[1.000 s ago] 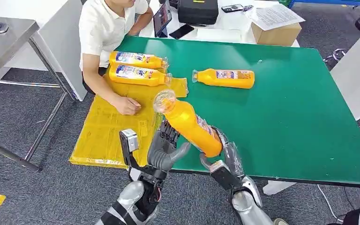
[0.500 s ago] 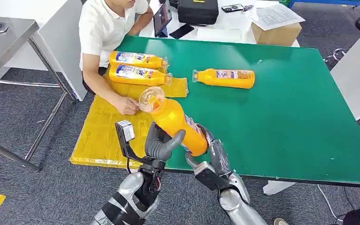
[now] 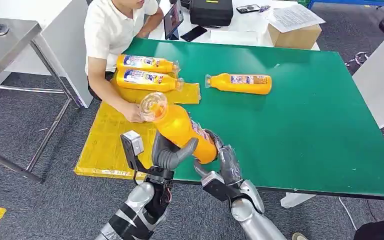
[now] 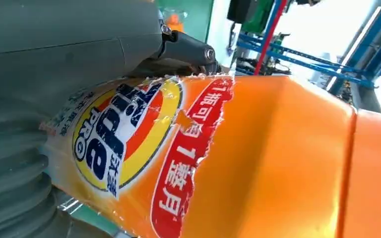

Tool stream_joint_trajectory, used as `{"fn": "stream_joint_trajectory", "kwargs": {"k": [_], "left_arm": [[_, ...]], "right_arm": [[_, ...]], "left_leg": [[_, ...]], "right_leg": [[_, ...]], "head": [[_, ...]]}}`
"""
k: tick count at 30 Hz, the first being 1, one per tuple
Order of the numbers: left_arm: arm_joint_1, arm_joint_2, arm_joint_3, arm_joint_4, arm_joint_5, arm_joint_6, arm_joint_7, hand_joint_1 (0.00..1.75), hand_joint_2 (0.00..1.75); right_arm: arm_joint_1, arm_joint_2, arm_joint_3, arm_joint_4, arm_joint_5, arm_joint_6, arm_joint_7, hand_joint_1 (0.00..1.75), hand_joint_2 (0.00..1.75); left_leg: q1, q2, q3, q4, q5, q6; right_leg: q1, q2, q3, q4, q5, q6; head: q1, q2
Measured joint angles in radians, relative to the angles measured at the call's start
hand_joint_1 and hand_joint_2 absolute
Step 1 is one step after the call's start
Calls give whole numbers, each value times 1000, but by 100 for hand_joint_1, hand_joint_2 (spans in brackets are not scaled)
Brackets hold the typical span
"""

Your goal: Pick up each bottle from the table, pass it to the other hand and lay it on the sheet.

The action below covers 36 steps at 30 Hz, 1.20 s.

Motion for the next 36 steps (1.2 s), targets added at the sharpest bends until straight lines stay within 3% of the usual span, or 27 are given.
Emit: {"fn": "stream_joint_trajectory", "kwargs": {"k": [15,19,21,22,26,32,36], "left_arm": [[3,5,41,-32,-11,-32,6,175,175],[-9,14,49,-35,-55,17,21,175,175],[-20,27,54,-34,-88,44,26,175,175],[-22,34,64,-35,-93,45,27,175,175],[-10,65,112,-56,-116,80,48,175,175],[-20,116,173,-65,-423,403,-3,175,175],[-27,135,193,-58,-489,449,-15,175,175]], "right_arm": [[11,2,22,-31,-29,76,-2,0,175],[19,7,23,-33,-18,8,-3,0,175],[40,8,19,-54,-3,-87,-3,0,175],[54,8,12,-66,8,-142,-3,0,0],[102,21,-63,-148,62,-279,-6,0,0],[211,122,-354,-441,192,-288,-11,0,0],[242,168,-482,-564,208,-294,-11,0,0]], "left_leg": [[0,0,0,0,0,0],[0,0,0,0,0,0],[0,0,0,0,0,0],[0,0,0,0,0,0],[0,1,-1,0,0,0],[0,0,-1,0,0,0],[0,0,-1,0,0,0]], "right_leg": [[0,0,0,0,0,0],[0,0,0,0,0,0],[0,0,0,0,0,0],[0,0,0,0,0,0],[0,0,-1,0,0,0],[0,-1,-2,1,0,0],[0,-1,-2,1,0,0]], "head": [[0,0],[0,0],[0,0],[0,0],[0,0],[0,0],[0,0]]}}
